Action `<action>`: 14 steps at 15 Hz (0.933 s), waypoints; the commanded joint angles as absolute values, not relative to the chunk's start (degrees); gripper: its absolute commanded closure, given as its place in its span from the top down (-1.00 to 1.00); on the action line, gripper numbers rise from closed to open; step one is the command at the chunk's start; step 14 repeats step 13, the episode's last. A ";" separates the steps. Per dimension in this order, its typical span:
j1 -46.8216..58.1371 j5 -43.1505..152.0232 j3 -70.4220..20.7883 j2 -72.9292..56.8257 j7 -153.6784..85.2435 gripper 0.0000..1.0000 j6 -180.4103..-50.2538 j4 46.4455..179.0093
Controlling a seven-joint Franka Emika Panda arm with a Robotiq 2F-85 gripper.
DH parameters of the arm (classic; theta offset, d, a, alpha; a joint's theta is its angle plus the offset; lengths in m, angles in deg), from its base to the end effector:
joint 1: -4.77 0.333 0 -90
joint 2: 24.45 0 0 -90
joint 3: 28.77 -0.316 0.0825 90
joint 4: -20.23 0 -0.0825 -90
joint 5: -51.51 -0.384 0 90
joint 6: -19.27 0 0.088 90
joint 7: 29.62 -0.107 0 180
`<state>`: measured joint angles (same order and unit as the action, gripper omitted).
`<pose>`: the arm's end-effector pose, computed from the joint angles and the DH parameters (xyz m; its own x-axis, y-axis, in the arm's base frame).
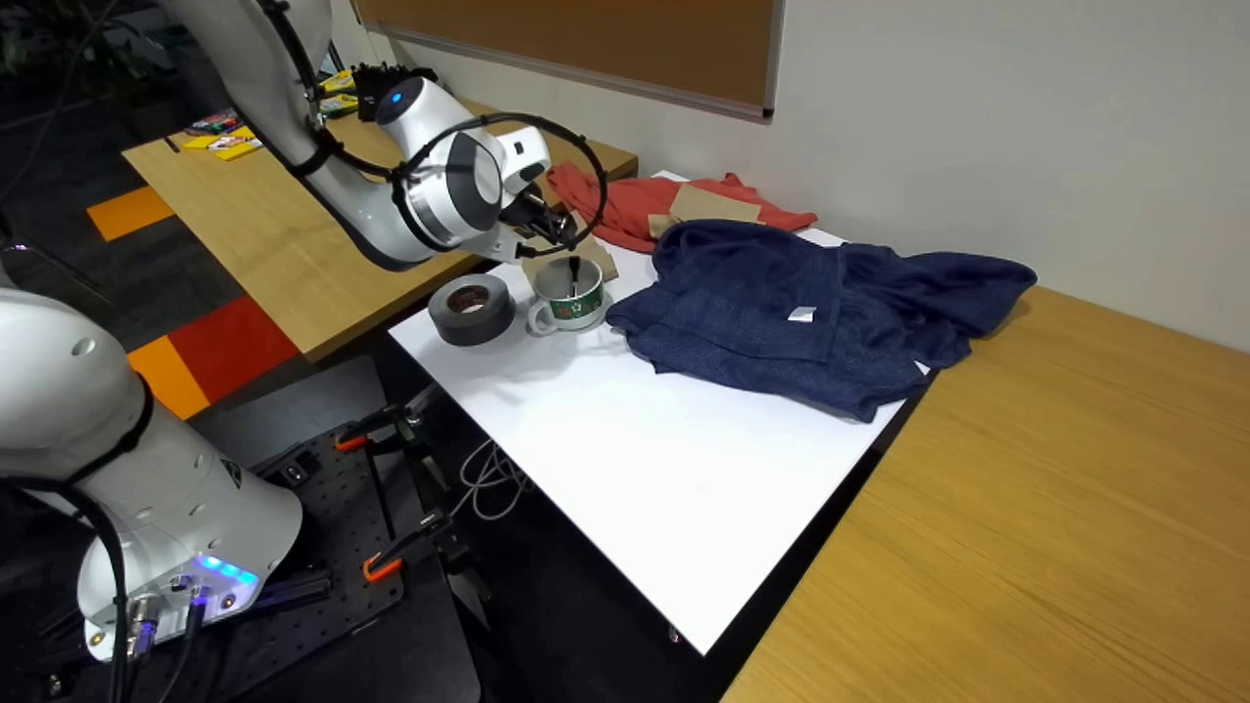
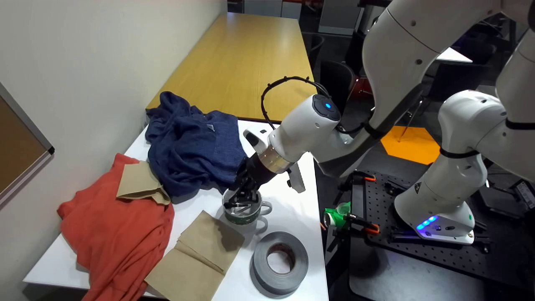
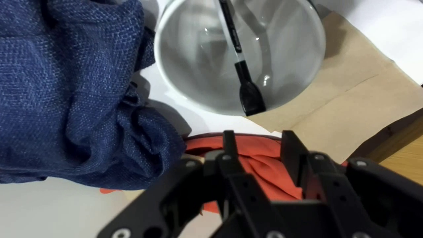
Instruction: Put the marker in the cup
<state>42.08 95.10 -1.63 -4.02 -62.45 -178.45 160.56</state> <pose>0.4768 0.1641 0.2284 0.7282 0.4058 0.5523 0.4410 -0.8943 0.0756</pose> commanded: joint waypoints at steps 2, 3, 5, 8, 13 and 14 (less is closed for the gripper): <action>42.57 94.69 -0.61 -3.93 -60.91 0.60 -179.87 160.03; 42.87 94.54 -0.24 -4.05 -60.87 0.77 -179.87 160.17; 42.97 94.51 0.14 -4.32 -60.98 0.99 -179.87 160.50; 42.85 94.66 0.54 -4.94 -61.09 1.00 -179.84 160.95; 42.06 95.03 -0.59 -4.37 -62.45 1.00 -178.46 160.35; 42.06 95.03 -0.59 -4.37 -62.45 1.00 -178.46 160.35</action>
